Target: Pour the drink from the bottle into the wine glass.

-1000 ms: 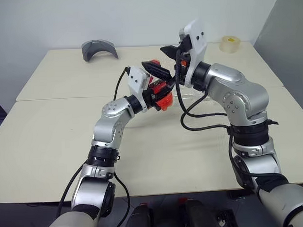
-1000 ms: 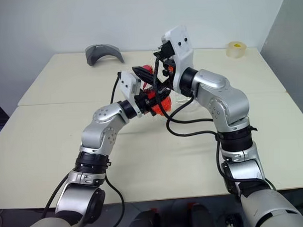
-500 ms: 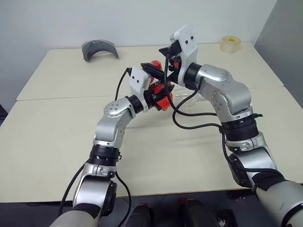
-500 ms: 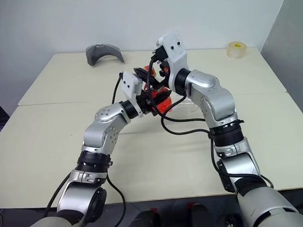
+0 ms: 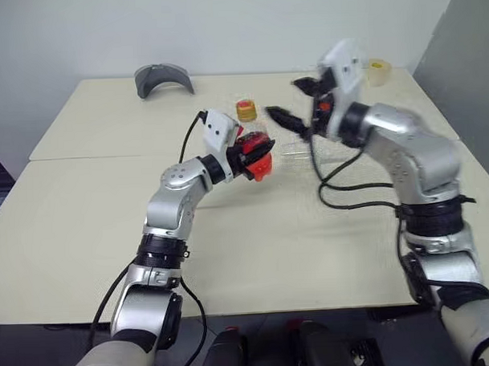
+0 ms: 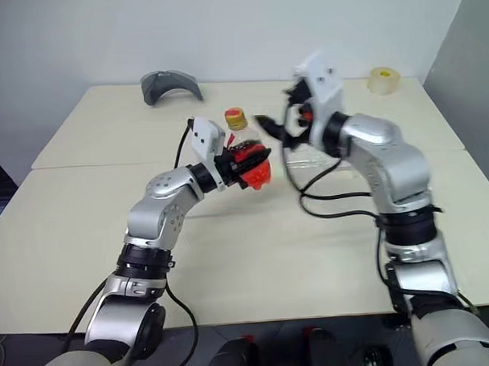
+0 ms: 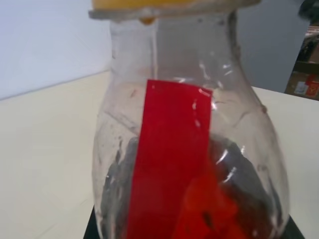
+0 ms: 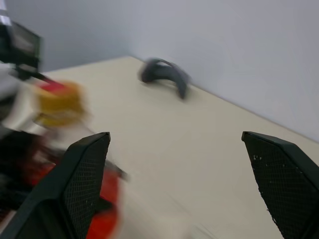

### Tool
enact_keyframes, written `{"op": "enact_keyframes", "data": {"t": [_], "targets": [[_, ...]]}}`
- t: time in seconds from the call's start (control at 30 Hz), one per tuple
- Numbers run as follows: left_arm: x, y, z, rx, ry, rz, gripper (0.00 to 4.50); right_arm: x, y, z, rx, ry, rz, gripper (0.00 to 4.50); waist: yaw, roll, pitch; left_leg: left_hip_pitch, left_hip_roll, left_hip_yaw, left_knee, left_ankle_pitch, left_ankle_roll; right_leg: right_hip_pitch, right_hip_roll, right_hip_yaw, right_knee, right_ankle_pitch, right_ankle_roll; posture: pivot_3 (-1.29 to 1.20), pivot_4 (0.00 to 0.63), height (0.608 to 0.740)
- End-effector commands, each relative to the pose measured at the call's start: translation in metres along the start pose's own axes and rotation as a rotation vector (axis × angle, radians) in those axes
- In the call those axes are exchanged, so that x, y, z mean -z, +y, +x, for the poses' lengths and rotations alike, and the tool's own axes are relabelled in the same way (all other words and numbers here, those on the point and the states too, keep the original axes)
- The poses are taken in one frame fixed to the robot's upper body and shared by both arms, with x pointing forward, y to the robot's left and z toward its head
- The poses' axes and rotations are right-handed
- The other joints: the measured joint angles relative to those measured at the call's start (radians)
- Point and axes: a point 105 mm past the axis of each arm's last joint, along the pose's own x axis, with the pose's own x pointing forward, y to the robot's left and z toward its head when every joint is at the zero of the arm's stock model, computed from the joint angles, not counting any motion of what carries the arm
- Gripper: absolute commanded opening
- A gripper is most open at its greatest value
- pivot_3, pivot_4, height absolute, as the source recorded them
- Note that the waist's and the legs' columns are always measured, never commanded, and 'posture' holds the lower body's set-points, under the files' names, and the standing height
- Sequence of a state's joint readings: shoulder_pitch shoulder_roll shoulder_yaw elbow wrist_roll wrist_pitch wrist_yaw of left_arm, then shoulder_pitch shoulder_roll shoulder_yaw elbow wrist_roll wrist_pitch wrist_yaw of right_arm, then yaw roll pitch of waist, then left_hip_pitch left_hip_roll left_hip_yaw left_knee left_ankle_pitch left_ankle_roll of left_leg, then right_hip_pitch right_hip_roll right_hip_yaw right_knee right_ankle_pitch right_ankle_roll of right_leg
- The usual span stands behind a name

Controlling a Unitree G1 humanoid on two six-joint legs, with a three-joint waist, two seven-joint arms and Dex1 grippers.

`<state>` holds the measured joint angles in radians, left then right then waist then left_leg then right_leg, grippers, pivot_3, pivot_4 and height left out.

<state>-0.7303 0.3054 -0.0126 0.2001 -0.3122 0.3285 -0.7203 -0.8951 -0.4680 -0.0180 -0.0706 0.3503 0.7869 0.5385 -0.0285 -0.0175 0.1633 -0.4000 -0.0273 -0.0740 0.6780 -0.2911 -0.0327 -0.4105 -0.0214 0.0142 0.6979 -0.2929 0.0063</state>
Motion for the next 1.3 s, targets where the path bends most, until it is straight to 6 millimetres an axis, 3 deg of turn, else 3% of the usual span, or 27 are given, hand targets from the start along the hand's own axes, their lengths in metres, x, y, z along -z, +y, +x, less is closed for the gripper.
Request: {"op": "enact_keyframes", "data": {"t": [0.03,0.13,0.33,0.47,0.7,0.97,1.2,1.3], "targets": [[-0.026,-0.007,0.003,0.034,-0.085,0.042,1.26,-0.014,0.003,-0.007,-0.014,-0.038,-0.031,4.50,-0.004,0.000,0.000,0.000,0.000,0.000,0.000,0.000,0.000,0.000,0.000,0.000,0.000,0.000,0.000,0.00,0.150,0.740],[-0.027,-0.008,0.005,0.038,-0.086,0.043,1.26,-0.016,0.014,-0.007,-0.068,-0.048,-0.016,4.50,-0.006,0.000,0.000,0.000,0.001,0.000,-0.001,-0.001,0.001,0.000,0.001,0.000,0.000,0.000,0.000,0.00,0.150,0.740],[-0.030,-0.009,0.010,0.049,-0.095,0.049,1.26,-0.029,0.055,0.005,-0.251,-0.116,0.026,4.50,-0.003,0.000,0.000,0.000,0.001,0.000,0.000,-0.001,0.003,0.000,0.001,0.000,0.000,0.000,0.000,0.00,0.150,0.740],[-0.031,-0.009,0.012,0.053,-0.097,0.053,1.26,-0.037,0.067,0.018,-0.286,-0.149,0.043,4.50,-0.003,0.000,0.000,0.000,0.001,0.000,0.000,-0.001,0.002,0.000,0.001,0.000,0.000,0.000,0.000,0.00,0.150,0.740],[-0.030,-0.011,0.011,0.061,-0.098,0.053,1.26,-0.045,0.068,0.041,-0.260,-0.184,0.051,4.50,-0.004,0.000,0.000,0.000,0.001,0.000,0.000,0.000,0.000,0.000,0.001,0.000,0.000,0.000,0.000,0.00,0.150,0.740],[-0.030,-0.012,0.011,0.064,-0.098,0.052,1.26,-0.045,0.070,0.050,-0.243,-0.193,0.038,4.50,-0.004,0.000,0.000,0.000,0.000,0.000,0.000,0.000,0.000,0.000,0.001,0.000,0.000,0.000,0.000,0.00,0.150,0.740],[-0.029,-0.015,0.012,0.073,-0.098,0.049,1.26,-0.041,0.060,0.045,-0.204,-0.182,0.036,4.50,-0.004,0.000,0.000,0.000,0.000,0.000,0.000,0.000,0.000,0.000,0.000,0.000,0.000,0.000,0.000,0.00,0.150,0.740],[-0.029,-0.015,0.012,0.074,-0.099,0.049,1.26,-0.035,0.046,0.033,-0.167,-0.158,0.032,4.50,-0.004,0.000,0.000,0.000,0.000,0.000,0.000,0.000,0.000,0.000,0.000,0.000,0.000,0.000,0.000,0.00,0.150,0.740]]}}
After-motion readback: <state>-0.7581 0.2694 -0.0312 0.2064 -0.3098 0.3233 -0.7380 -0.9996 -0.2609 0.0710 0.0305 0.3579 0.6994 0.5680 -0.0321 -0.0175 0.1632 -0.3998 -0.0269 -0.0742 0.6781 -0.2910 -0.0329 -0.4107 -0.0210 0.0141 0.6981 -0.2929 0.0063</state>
